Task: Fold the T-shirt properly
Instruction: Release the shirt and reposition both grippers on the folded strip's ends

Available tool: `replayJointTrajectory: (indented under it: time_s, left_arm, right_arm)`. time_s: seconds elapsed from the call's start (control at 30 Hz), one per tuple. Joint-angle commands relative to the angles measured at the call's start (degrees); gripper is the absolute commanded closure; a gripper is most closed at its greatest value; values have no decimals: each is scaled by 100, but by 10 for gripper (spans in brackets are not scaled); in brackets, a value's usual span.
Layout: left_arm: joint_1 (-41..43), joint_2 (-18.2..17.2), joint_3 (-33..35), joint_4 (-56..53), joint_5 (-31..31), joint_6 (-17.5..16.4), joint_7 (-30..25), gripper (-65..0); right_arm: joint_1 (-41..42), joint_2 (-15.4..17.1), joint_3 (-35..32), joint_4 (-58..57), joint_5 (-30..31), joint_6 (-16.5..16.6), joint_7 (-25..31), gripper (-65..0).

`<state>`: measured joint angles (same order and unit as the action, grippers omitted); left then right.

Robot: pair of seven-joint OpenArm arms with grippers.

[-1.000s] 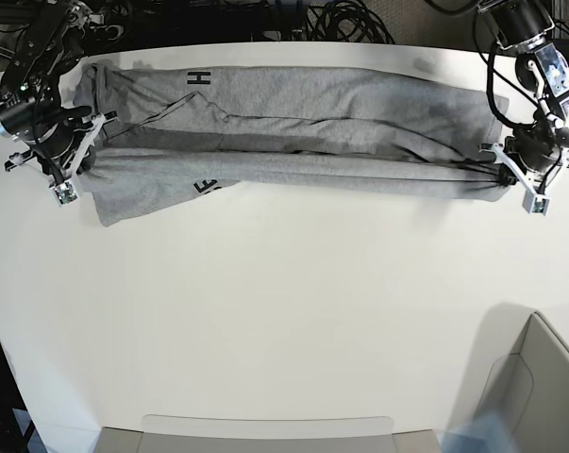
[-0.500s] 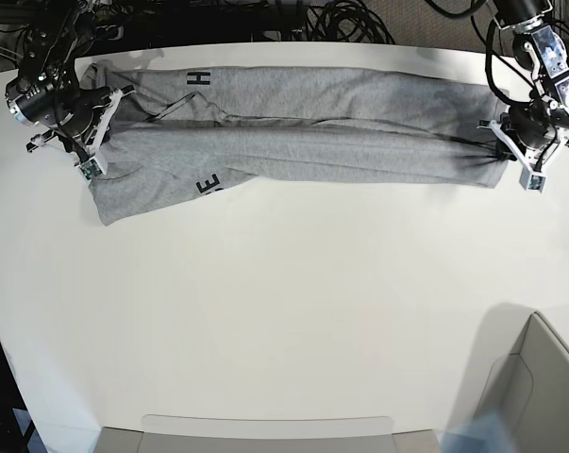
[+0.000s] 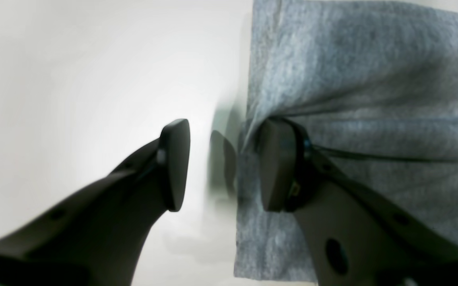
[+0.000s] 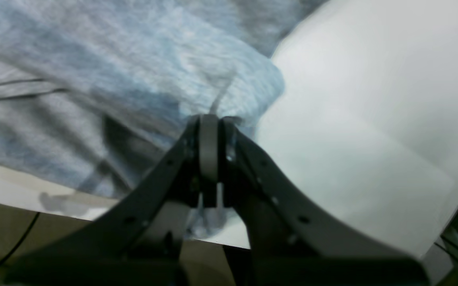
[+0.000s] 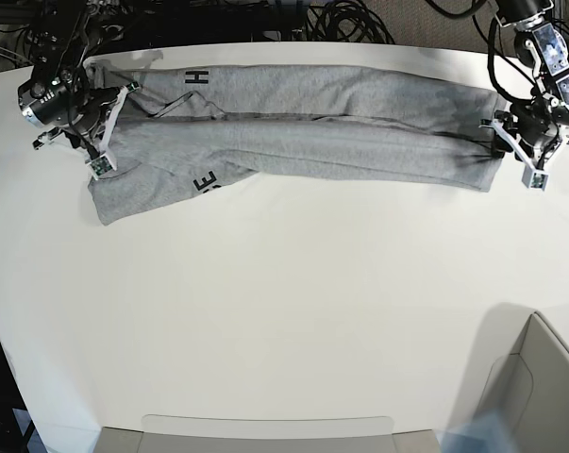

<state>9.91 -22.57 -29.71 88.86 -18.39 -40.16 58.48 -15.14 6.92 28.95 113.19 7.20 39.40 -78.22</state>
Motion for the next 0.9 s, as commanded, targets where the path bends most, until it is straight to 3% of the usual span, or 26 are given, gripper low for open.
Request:
replayJointTrajectory:
  time_s: [0.0,0.2,0.37,0.53,0.63,0.77,0.87]
  left_arm:
    - [-37,-121,-66,94,-20,16,-76,-287]
    - [24,-121,-66,94,-11,16,-76,-288]
    - [42,-95,-207,314,-82,16,-32,-288]
    - [156,-121,-971,569,-1022,16,-24,-289]
    - [341,-121,-1270,560,-1286,16,-24,-291]
    - [367,-121,-1103,560,-1453,16,-24,-306]
    - [332,-104,-822,560,-1629,16,-15,-358]
  right_arm:
    - [50,60,-60,88,-100,60,11,0]
    - [76,-72,-218,88,-153,60,37,0]
    - [41,-195,-218,88,-153,60,529,0]
    - [59,-221,-218,88,-153,60,538,0]
    - [59,-221,-227,88,-153,60,564,0]
    - [67,-221,-227,88,-162,60,564,0]
    - [67,-221,-332,88,-162,60,547,0]
